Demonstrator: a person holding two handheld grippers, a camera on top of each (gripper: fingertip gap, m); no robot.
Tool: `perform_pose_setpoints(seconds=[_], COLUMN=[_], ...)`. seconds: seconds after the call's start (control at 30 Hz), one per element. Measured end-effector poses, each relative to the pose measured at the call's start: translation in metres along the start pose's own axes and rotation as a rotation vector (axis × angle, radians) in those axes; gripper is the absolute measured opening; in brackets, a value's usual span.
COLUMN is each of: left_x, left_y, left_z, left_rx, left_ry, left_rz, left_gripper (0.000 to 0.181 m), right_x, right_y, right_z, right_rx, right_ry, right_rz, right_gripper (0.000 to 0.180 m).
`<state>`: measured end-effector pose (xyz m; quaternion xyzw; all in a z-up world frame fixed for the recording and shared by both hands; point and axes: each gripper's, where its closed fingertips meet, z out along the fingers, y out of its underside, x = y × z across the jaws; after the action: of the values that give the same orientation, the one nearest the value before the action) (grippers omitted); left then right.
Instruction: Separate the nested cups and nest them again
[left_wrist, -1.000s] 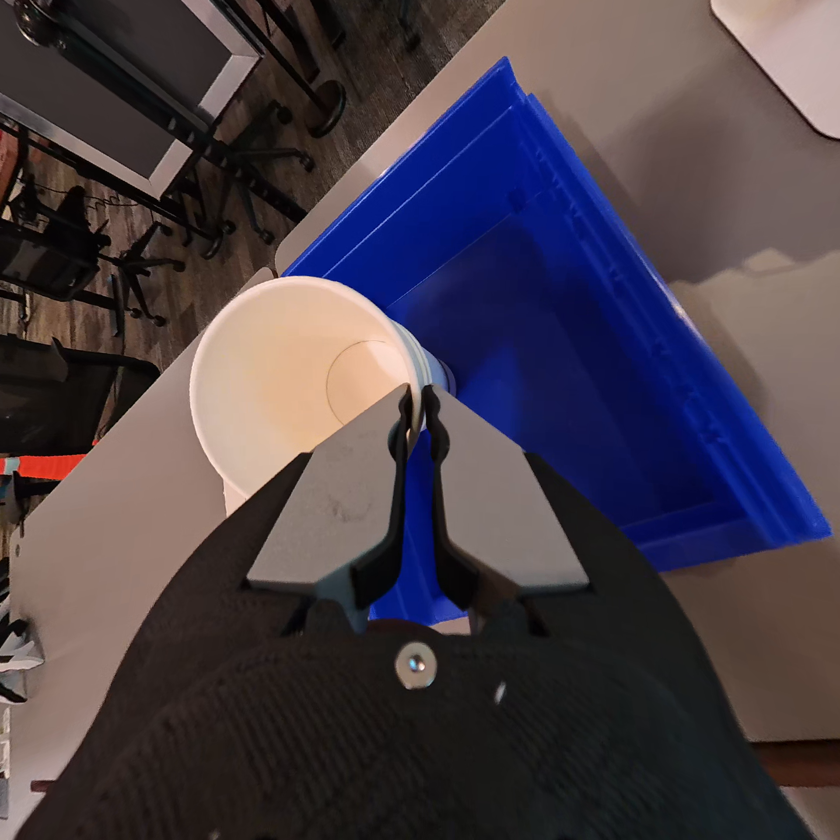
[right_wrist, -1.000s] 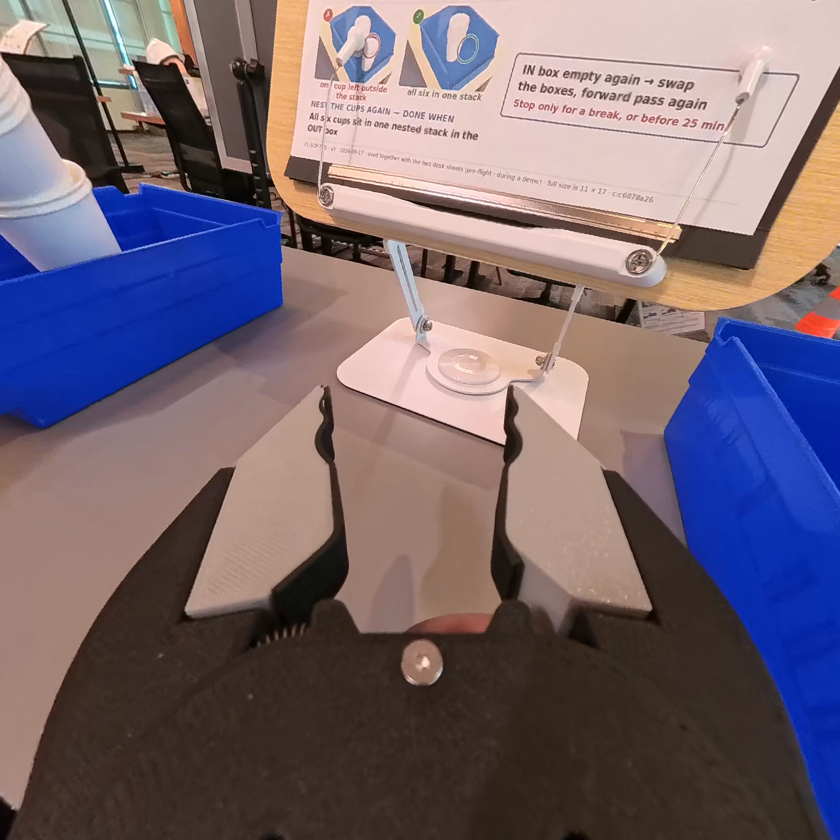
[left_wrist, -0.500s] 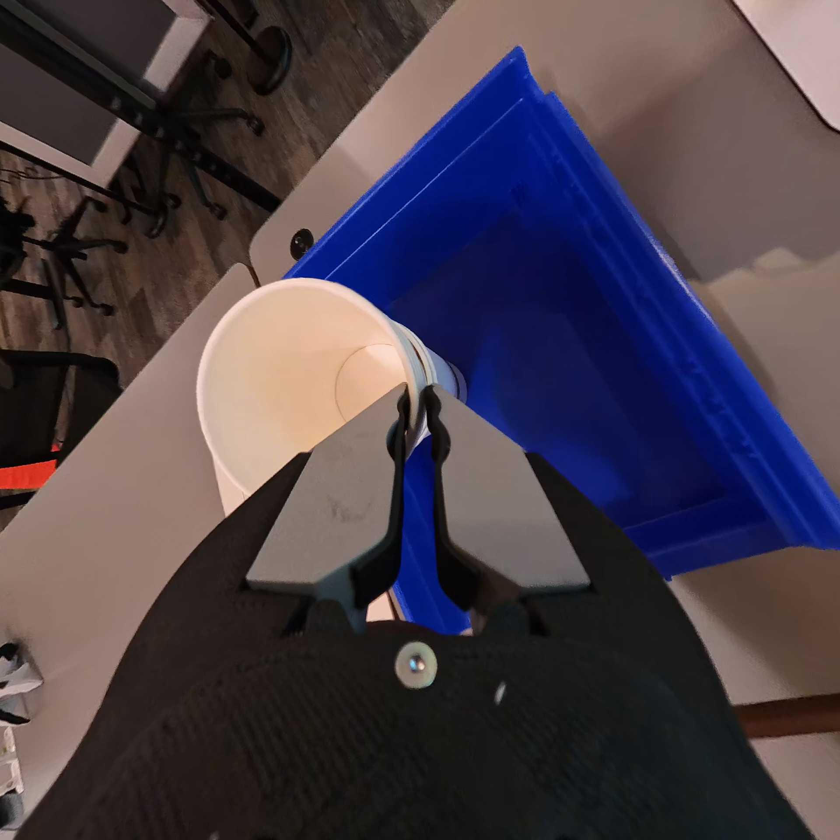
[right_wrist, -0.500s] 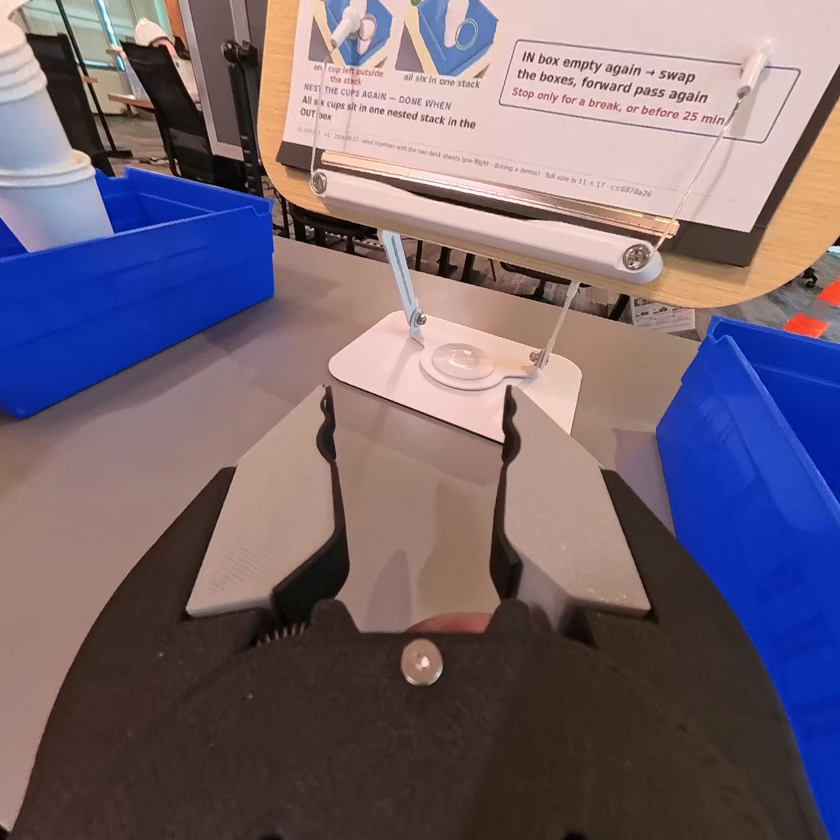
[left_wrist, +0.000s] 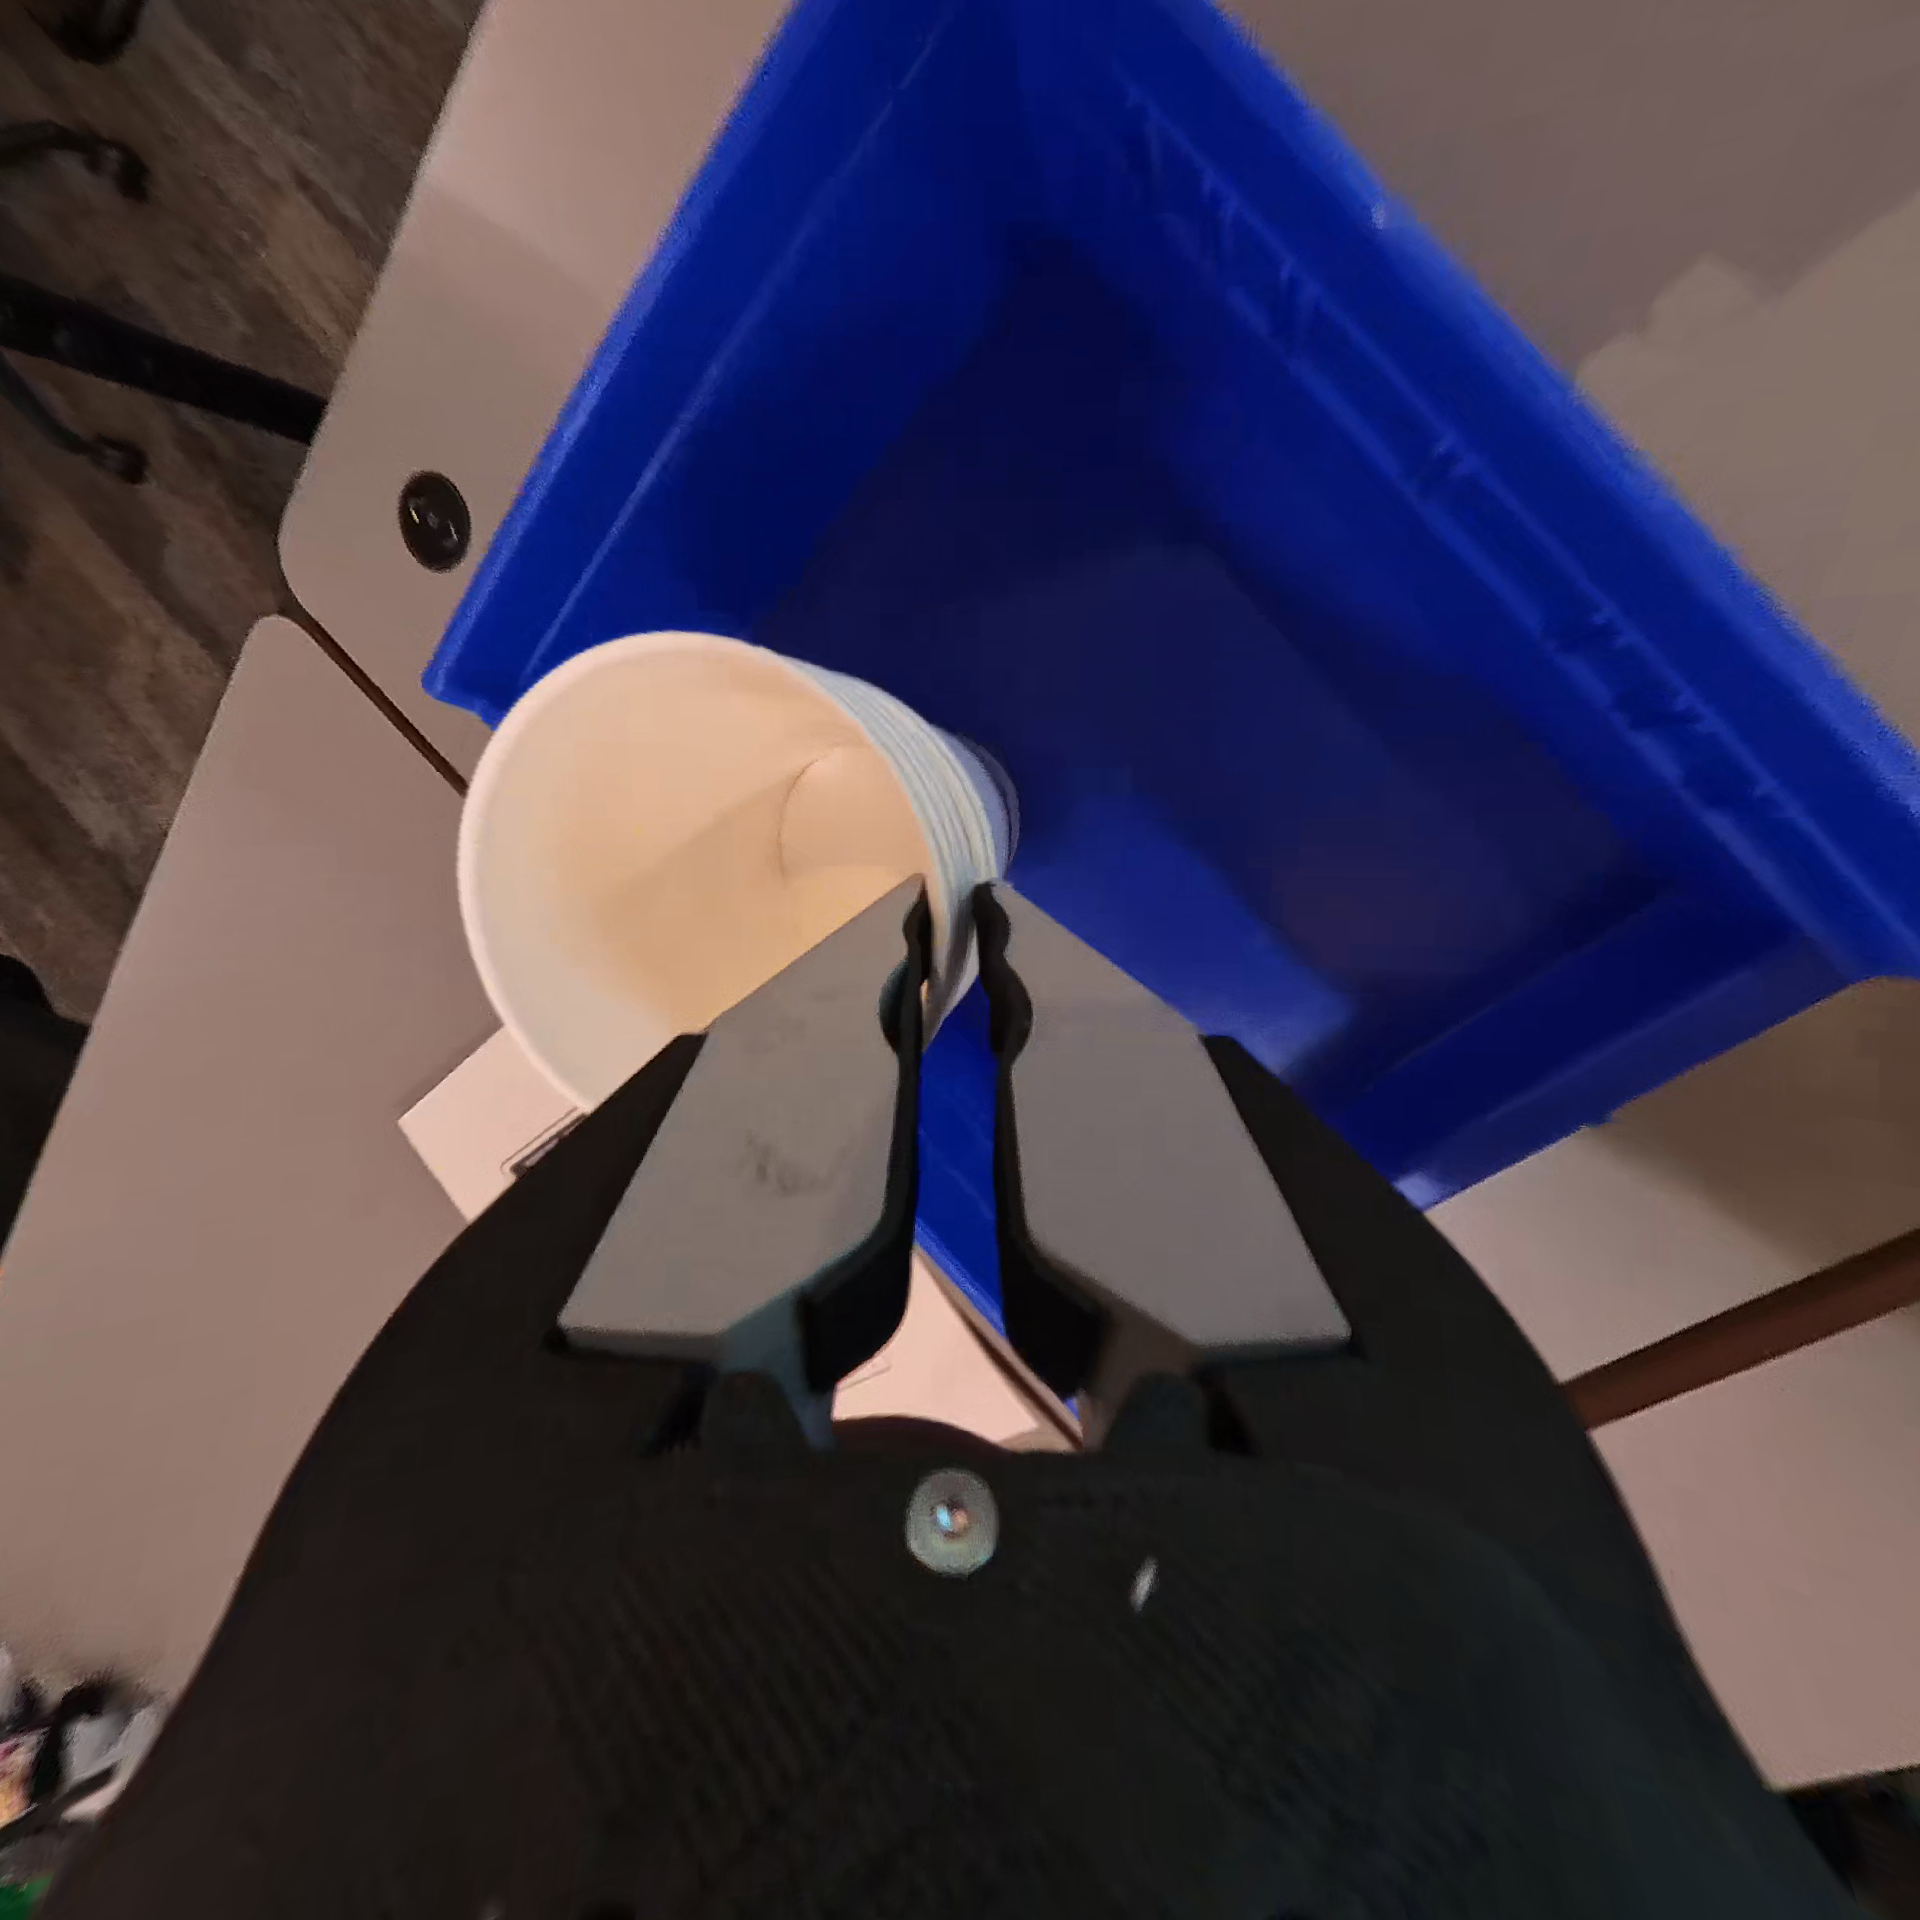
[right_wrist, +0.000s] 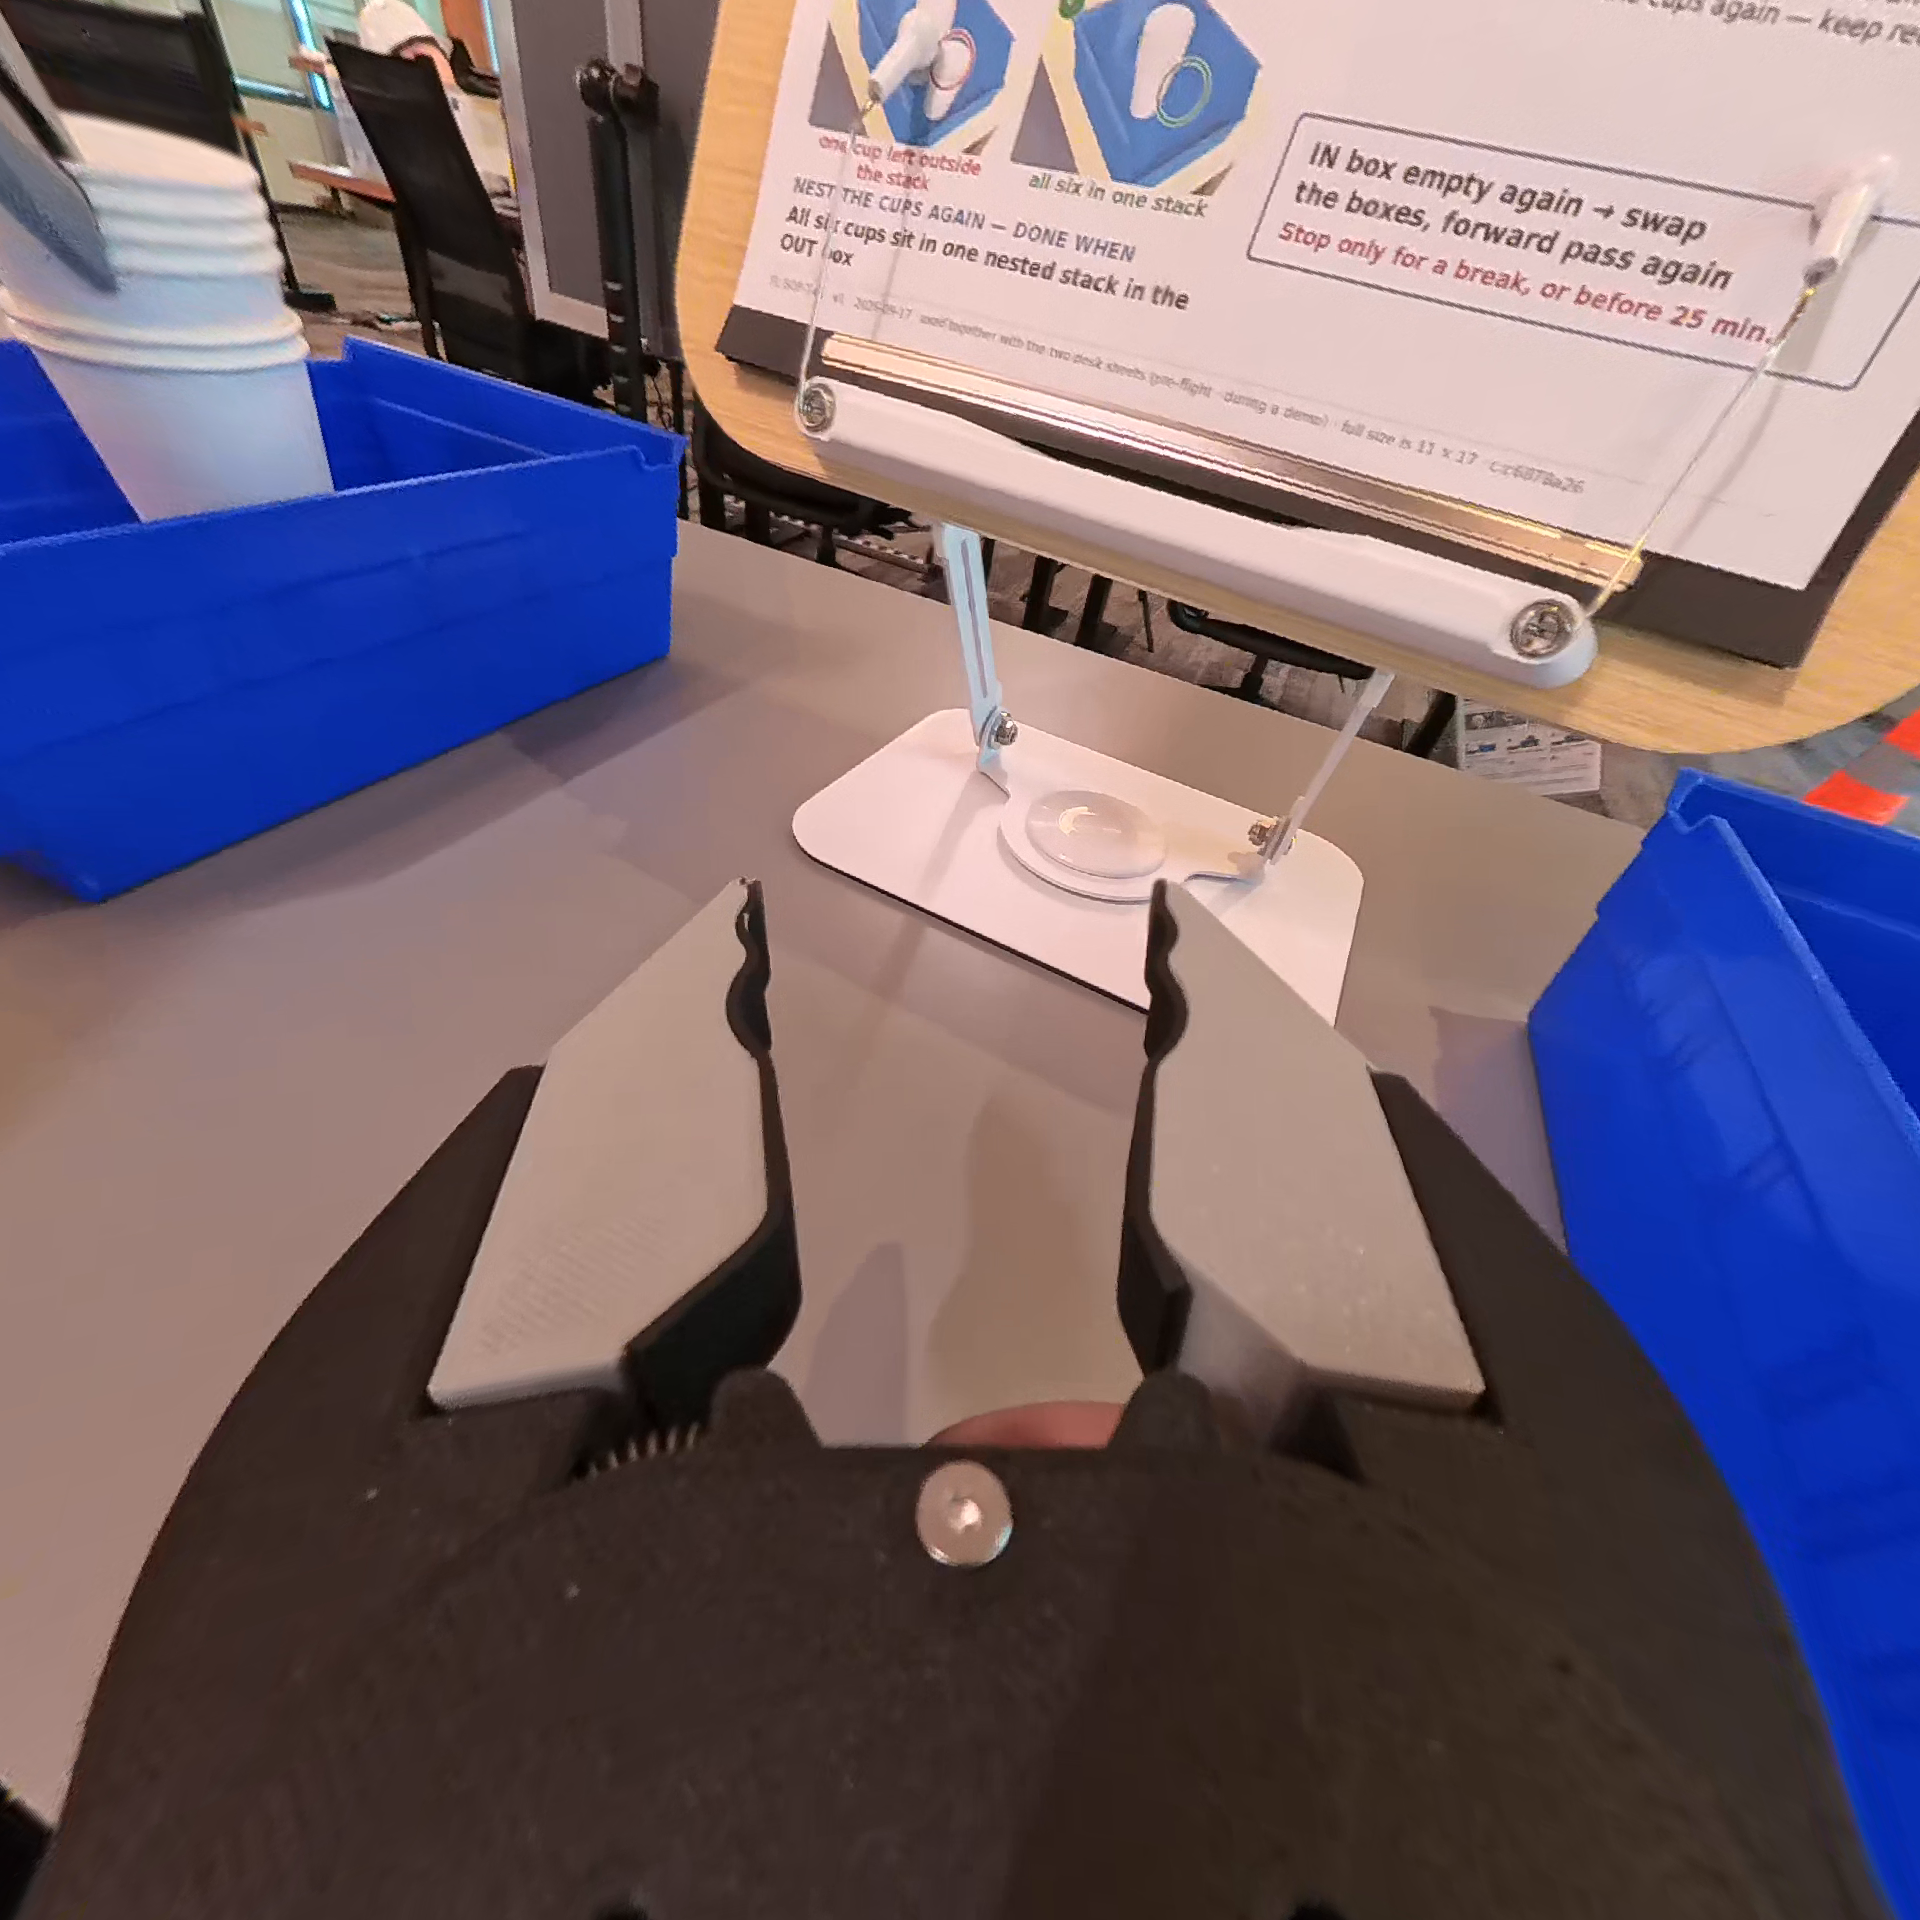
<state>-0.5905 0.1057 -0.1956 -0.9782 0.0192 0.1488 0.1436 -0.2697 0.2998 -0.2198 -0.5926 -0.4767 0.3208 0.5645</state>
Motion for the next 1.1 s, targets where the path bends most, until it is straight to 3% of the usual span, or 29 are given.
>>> perform_pose_setpoints(seconds=[0.07,0.2,0.5,0.6,0.7,0.77,0.83,0.9,1.1], left_x=[0.003,0.008,0.005,0.011,0.006,0.002,0.015,0.023,0.019], left_y=[0.008,-0.009,-0.011,0.007,0.02,0.029,0.034,0.038,0.038], left_z=[0.012,0.014,0.015,0.023,0.03,0.036,0.044,0.056,0.061], left_rx=[-0.043,0.066,0.092,-0.018,-0.096,-0.148,-0.161,-0.166,-0.14], left_ry=[-0.015,0.003,-0.05,-0.009,-0.066,-0.106,-0.024,0.029,0.023], left_rz=[0.048,0.025,0.028,0.013,0.059,0.105,0.104,0.081,0.108], left_gripper=[0.006,0.005,0.008,0.069,0.087,0.084,0.047,0.028,0.012], right_x=[-0.002,-0.004,-0.005,-0.006,-0.008,-0.008,-0.007,-0.007,-0.01], right_y=[0.001,-0.001,-0.005,-0.006,-0.006,-0.006,-0.006,-0.007,-0.005], right_z=[0.0,-0.001,-0.003,-0.003,-0.003,-0.003,-0.004,-0.004,-0.003], right_rx=[-0.003,0.005,0.015,0.017,0.016,0.019,0.021,0.022,0.015], right_ry=[-0.003,-0.007,-0.014,-0.017,-0.02,-0.017,-0.016,-0.016,-0.022], right_rz=[-0.011,-0.014,-0.007,-0.01,-0.018,-0.02,-0.018,-0.015,-0.026], right_gripper=[0.071,0.071,0.07,0.07,0.07,0.07,0.069,0.069,0.069])
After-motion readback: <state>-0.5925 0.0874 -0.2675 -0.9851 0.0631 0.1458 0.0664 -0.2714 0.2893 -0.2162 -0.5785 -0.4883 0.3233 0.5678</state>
